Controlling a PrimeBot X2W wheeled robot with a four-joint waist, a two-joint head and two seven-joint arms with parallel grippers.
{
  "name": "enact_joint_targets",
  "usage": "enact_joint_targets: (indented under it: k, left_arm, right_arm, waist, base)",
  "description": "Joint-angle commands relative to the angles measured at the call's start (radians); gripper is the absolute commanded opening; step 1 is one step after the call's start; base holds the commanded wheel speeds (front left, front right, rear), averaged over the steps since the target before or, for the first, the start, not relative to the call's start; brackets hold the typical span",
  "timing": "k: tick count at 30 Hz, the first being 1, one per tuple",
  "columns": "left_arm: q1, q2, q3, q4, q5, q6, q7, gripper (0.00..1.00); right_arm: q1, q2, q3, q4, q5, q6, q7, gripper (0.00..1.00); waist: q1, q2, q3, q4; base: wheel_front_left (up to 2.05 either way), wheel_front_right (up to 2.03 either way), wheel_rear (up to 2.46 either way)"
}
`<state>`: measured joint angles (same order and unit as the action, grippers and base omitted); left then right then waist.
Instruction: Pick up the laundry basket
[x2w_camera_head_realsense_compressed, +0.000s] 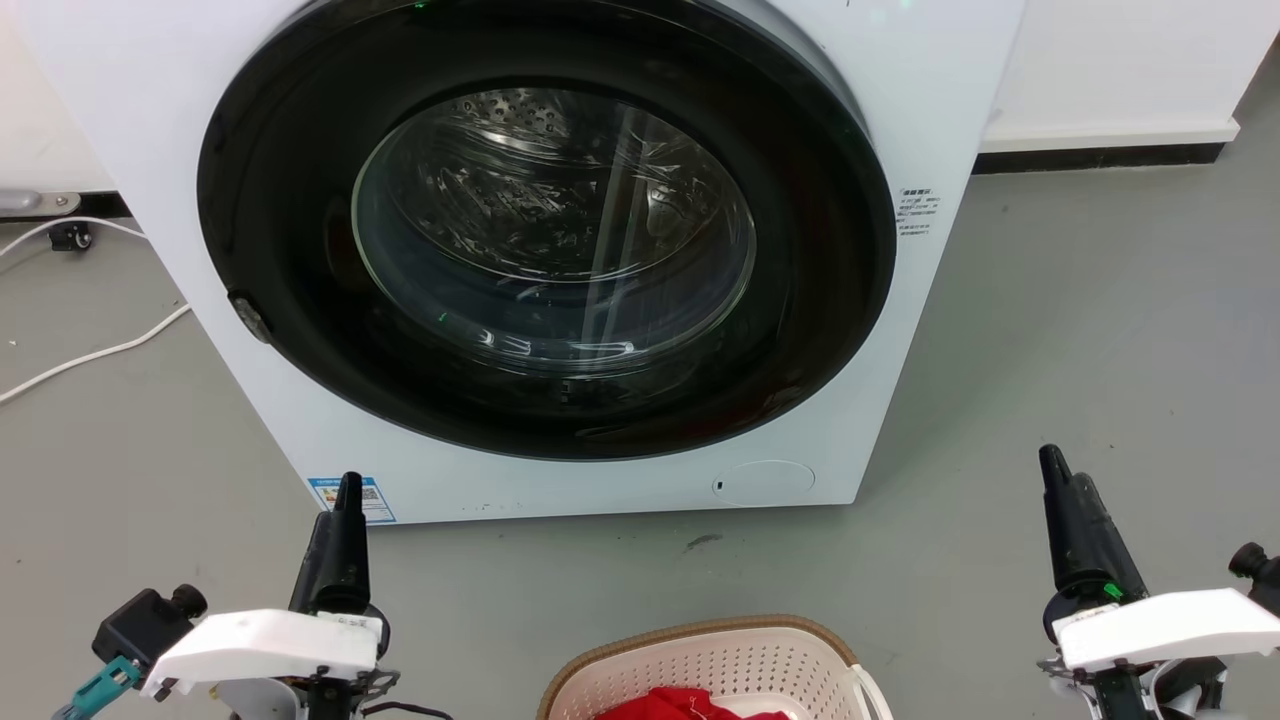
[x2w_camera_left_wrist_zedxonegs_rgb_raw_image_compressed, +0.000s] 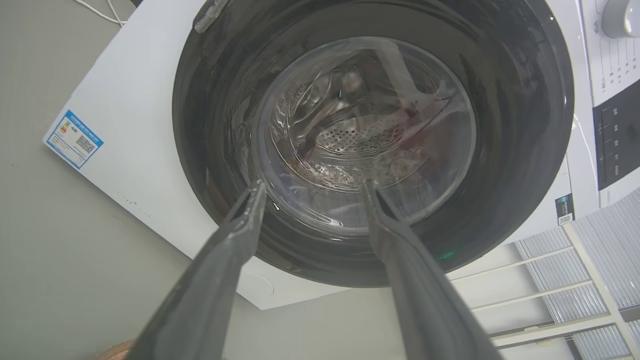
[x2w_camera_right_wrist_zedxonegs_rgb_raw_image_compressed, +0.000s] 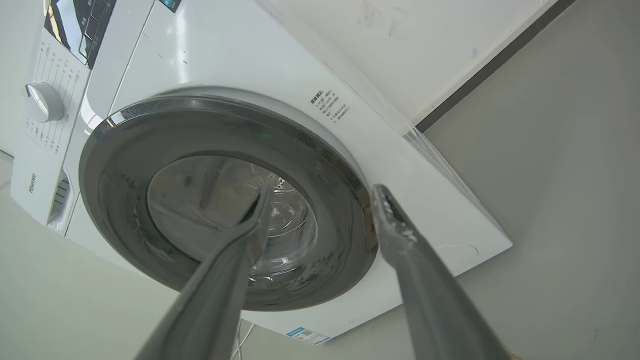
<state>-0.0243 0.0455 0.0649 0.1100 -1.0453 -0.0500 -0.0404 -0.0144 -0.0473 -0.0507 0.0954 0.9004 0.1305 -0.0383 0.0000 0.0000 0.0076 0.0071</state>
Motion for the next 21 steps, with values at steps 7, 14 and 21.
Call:
enact_joint_targets:
  k: [7, 14, 21]
  left_arm:
    - [0.006, 0.004, -0.02, -0.032, 0.133, 0.01, -0.03, 1.0]
    - [0.013, 0.004, -0.034, -0.041, 0.236, 0.021, -0.053, 1.0]
    - [0.024, 0.005, -0.04, -0.051, 0.326, 0.026, -0.074, 1.0]
  right_arm:
    - [0.008, -0.004, 0.013, -0.046, -0.139, 0.0, -0.032, 1.0]
    - [0.022, -0.004, 0.025, -0.065, -0.249, 0.0, -0.055, 1.0]
    - [0.035, -0.004, 0.033, -0.081, -0.349, 0.0, -0.077, 1.0]
  waist:
    - [0.0, 0.0, 0.0, 0.002]
    - [0.0, 0.0, 0.0, 0.003]
    - [0.0, 0.0, 0.0, 0.004]
  base:
    - [0.0, 0.0, 0.0]
    - [0.0, 0.0, 0.0]
    - [0.0, 0.0, 0.0]
